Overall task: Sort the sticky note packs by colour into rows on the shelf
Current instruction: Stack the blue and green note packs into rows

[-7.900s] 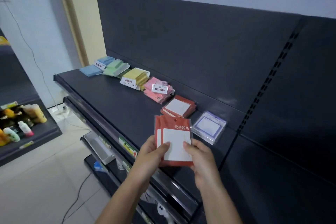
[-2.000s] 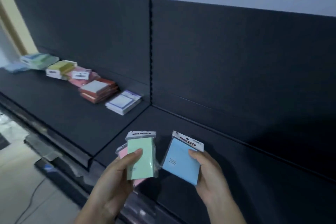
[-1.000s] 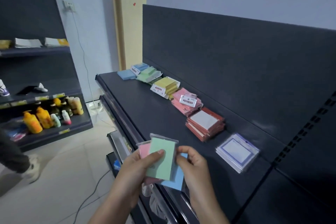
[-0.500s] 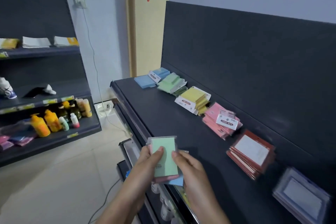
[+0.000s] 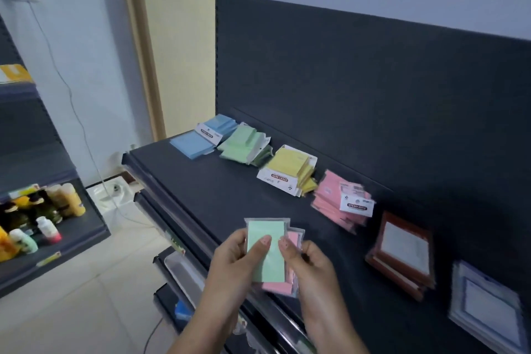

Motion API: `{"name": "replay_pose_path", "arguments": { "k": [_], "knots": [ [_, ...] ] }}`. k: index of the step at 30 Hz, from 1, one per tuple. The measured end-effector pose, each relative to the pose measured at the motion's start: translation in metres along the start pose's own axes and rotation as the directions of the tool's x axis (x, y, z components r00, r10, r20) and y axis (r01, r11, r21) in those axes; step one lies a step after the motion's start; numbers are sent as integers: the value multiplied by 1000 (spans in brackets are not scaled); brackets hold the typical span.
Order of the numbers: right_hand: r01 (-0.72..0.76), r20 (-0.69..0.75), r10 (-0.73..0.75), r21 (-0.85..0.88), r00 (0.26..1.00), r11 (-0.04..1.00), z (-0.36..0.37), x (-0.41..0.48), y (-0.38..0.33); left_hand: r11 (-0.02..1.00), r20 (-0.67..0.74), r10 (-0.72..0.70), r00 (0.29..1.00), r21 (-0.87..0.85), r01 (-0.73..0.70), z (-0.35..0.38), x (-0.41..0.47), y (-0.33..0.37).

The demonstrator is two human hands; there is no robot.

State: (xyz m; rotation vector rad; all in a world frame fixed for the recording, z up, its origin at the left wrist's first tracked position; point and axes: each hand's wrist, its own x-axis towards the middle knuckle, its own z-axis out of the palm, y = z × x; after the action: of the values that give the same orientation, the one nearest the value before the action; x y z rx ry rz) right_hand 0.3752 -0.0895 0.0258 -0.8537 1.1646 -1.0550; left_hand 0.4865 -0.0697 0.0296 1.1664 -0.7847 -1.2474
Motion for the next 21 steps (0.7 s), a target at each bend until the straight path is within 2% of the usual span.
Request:
{"name": "replay_pose_path", "arguments": {
  "k": [3,8,10,14,16,19,21],
  "knots": [
    [40,-83,-34,70,996,997,-14,25,-6,1000,-30,16,999,4,-16,14,29,0],
    [112,-134,-94,128,987,985,-38,62,-21,997,-51,-28,998,66,32,37,66,3],
    [149,-128,-135,109,983,983,-42,73,-26,996,28,-87,996,13,86,41,79,2],
    [217,-175,-232,-100,957,971,-50,93,-35,966,212,-214,954,-98,239,44,96,6],
    [262,-283,-307,-184,909,947,-57,105,-42,961,203,-231,952,-105,256,42,105,6],
    [345,-487,-403,-209,775,915,-71,128,-58,957,164,-248,955,-113,268,32,122,8],
    [390,-548,-447,-226,706,893,-80,145,-68,954,153,-267,951,-95,283,22,133,10]
  ]
}}
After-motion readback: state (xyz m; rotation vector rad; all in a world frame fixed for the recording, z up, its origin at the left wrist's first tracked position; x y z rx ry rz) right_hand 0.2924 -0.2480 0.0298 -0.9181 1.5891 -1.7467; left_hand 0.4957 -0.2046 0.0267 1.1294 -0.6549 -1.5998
